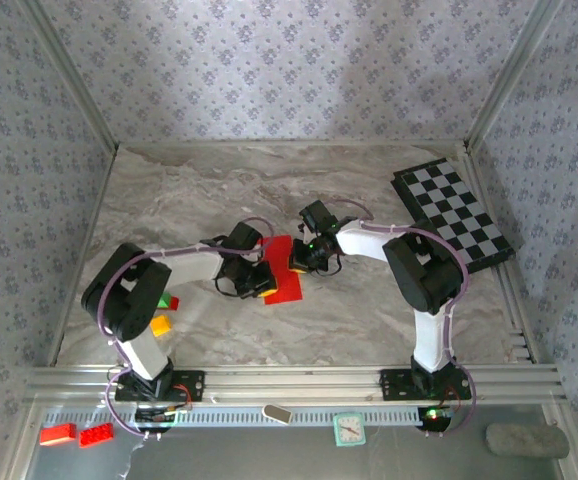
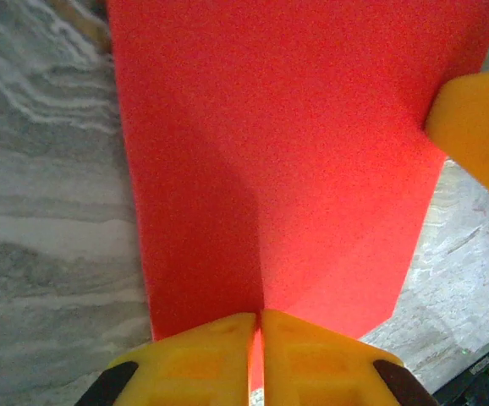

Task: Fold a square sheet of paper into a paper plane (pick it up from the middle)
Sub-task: First fold the square sheet of paper in half at the center of the table, then move the square sheet of paper to the center of the table.

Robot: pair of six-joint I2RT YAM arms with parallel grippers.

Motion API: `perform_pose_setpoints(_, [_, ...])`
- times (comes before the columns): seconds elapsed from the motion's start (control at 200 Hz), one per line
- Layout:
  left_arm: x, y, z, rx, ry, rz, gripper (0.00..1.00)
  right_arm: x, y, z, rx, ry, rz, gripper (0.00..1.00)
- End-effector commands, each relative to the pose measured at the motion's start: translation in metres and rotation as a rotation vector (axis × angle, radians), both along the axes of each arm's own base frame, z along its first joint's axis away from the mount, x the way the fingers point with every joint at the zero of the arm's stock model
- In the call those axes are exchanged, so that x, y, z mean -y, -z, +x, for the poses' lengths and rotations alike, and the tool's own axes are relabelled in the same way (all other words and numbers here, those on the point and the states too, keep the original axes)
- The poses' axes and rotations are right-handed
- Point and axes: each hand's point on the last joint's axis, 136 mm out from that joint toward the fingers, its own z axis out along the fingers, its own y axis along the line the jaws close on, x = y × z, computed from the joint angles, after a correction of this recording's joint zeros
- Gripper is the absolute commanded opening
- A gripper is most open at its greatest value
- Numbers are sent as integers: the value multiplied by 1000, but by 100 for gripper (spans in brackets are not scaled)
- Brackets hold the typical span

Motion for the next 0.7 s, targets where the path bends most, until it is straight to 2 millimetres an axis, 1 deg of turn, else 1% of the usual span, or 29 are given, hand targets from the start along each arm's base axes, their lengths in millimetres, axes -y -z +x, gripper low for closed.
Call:
perform_pose_setpoints(0.0, [-23,20,-27,-63,27,100,12,70,80,-35,-145,79,-336,6])
perform_pose_setpoints(0.085, [-43,30,-46,-95,48,163,12,72,82,-35,-148,82,-339,6])
perform_pose_setpoints(0.135, [-51,31,-55,-106,62,187,12,73,82,-35,-148,83,-340,6])
perform_pose_setpoints(0.2, [-58,28,-63,-106,79,200,12,74,83,-34,-149,88,-341,5])
perform_pose_setpoints(0.27, [-59,18,-62,-84,95,193,12,73,82,-32,-143,91,-338,5])
perform_pose_setpoints(0.38, [-44,-8,-44,-6,100,129,13,71,80,-27,-132,94,-329,5])
perform_pose_setpoints(0.455, [-31,-29,-24,60,81,72,14,68,74,-22,-120,98,-314,5])
perform_pose_setpoints(0.54, [-21,-45,-1,117,23,17,15,62,63,-12,-90,106,-290,6])
perform_pose_setpoints(0.6, [-17,-51,15,149,-29,-18,18,58,53,-3,-62,110,-272,6])
perform_pose_setpoints(0.695, [-15,-51,37,172,-112,-53,22,51,37,12,-16,109,-239,6])
